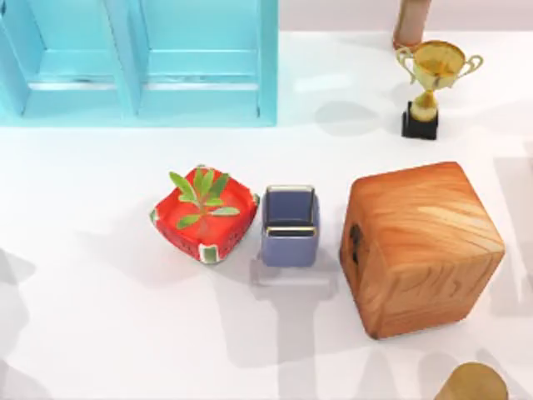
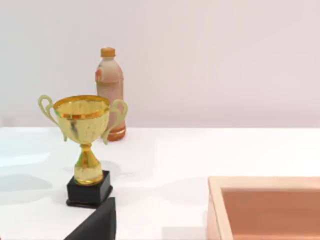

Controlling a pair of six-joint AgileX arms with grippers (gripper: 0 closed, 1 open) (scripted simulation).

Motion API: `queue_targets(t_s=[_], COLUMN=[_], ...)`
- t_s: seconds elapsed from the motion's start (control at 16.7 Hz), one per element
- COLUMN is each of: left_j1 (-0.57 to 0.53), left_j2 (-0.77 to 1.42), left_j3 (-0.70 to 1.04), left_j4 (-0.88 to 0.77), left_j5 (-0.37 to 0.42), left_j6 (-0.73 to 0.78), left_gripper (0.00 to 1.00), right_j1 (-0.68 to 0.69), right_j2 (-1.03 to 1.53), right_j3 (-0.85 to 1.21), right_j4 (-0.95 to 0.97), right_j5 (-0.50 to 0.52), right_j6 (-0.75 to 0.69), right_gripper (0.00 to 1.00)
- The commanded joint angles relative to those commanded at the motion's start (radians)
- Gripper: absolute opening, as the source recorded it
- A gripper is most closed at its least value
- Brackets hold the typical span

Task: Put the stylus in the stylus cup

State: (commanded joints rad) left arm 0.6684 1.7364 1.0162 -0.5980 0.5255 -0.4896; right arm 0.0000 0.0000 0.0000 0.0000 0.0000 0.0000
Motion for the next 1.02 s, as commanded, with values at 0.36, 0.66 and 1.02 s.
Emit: queue_targets(t_s=[0.36,0.66,1.02], left_j1=[-0.040,-0.116,-0.152], left_j2=[-0.026,0.034,0.243], left_j3=[-0.004,-0.041,-0.047], left_j4=[-0.002,0.115,0.359], left_j5=[-0.009,-0.018,-0.034], left_j6=[-0.045,-0.104,-0.152], left_gripper=[1.00,1.00,1.00], right_j1=[0.000,0.000,0.000], right_j2=[0.000,0.000,0.000], right_j3=[0.000,0.000,0.000], right_j4=[0.000,0.000,0.000], right_j5=[0.000,0.000,0.000], right_j6=[0.000,0.000,0.000], right_gripper=[1.00,1.00,1.00])
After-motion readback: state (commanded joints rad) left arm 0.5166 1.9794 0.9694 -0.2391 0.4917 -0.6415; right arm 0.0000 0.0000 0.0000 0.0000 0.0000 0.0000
